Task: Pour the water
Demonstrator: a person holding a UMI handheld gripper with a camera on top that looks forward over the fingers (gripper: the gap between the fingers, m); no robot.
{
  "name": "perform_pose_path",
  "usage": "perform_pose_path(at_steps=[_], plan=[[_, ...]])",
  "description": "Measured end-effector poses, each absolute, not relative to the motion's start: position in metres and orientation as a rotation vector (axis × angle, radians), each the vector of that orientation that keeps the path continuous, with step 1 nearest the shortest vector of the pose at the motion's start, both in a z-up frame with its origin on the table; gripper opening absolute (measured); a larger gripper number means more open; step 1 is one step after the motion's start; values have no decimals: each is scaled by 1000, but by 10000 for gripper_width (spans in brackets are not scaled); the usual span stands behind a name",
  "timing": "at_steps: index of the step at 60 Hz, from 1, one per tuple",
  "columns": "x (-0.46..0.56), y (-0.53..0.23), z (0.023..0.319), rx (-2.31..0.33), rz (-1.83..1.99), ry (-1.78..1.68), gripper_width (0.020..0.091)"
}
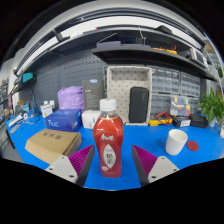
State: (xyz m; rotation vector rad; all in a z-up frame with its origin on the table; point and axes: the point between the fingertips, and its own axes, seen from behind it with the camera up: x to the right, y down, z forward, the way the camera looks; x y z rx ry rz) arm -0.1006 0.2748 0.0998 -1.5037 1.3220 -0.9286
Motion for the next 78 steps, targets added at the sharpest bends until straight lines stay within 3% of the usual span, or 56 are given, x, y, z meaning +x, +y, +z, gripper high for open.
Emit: perform_pose_path(at_steps=[7, 15, 16, 19, 27, 29, 30, 32, 55, 78], plan=[[-76, 283, 100, -1472, -945, 1313, 746], [-56, 289, 89, -1470, -958, 1301, 673], [-55, 290, 87, -1471, -958, 1299, 571], [-53, 288, 81, -1485, -968, 1308, 465], [-53, 289, 85, -1457, -985, 1272, 355], [-52, 288, 85, -1462, -999, 1261, 362], [-52, 289, 85, -1462, -998, 1258, 316], [-51, 289, 85, -1457, -1000, 1258, 290], [-40, 272, 86, -1341, -763, 1349, 286], [-2, 207, 135, -576, -99, 1657, 284]])
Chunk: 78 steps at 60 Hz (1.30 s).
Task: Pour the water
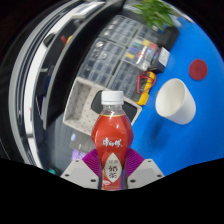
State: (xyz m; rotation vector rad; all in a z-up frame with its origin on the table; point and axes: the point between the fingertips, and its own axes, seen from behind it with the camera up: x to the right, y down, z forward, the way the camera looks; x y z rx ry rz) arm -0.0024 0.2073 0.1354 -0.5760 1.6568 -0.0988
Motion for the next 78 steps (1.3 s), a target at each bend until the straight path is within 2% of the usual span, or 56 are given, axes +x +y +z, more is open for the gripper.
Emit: perform_pose_path(at_steps=[23, 38, 50, 54, 59, 68, 78], plan=[[12, 167, 146, -73, 389, 1712, 285], [18, 161, 140, 66, 535, 1742, 287], [17, 163, 137, 26, 543, 1765, 286], [14, 163, 140, -37, 494, 1774, 286], [9, 154, 147, -245, 322, 1780, 286], [12, 105, 196, -620, -107, 1669, 287], [23, 35, 225, -933, -561, 1551, 300]])
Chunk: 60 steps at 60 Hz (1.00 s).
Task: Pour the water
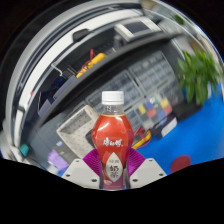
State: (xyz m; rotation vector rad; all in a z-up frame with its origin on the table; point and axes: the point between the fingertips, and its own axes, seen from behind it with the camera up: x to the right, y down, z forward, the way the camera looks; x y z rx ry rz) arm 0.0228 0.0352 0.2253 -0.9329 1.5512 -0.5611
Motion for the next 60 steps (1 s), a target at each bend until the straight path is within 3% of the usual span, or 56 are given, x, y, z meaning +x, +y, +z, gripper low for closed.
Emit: perform_pose_path(at_steps=[14, 36, 39, 40, 44, 50, 57, 60], plan=[[27, -62, 196, -1188, -1023, 1506, 302], [38, -114, 83, -1389, -1069, 1548, 311], [40, -111, 88, -1346, -1075, 1503, 296], [39, -110, 86, -1343, -1064, 1501, 326], [39, -112, 88, -1328, -1079, 1478, 320], [37, -112, 89, -1341, -1105, 1452, 367], [35, -111, 89, -1336, -1111, 1458, 461], [33, -111, 79, -1363, -1083, 1501, 554]])
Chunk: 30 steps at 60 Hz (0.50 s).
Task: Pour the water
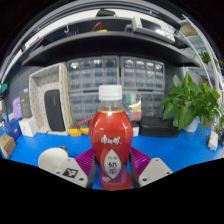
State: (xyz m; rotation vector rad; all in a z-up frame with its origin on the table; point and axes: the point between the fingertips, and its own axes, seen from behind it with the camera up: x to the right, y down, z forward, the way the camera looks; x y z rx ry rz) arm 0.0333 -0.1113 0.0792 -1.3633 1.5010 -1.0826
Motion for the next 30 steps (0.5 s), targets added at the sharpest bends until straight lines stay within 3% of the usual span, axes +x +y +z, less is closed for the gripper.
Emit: perform_pose_path(at_steps=[1, 6, 19, 30], plan=[[32, -111, 75, -1380, -1077, 1510, 637], [22, -110, 65, -1433, -1067, 1513, 751], [-42, -116, 68, -1458, -1087, 1582, 735], [-93, -97, 112, -1482, -1066, 1603, 739]])
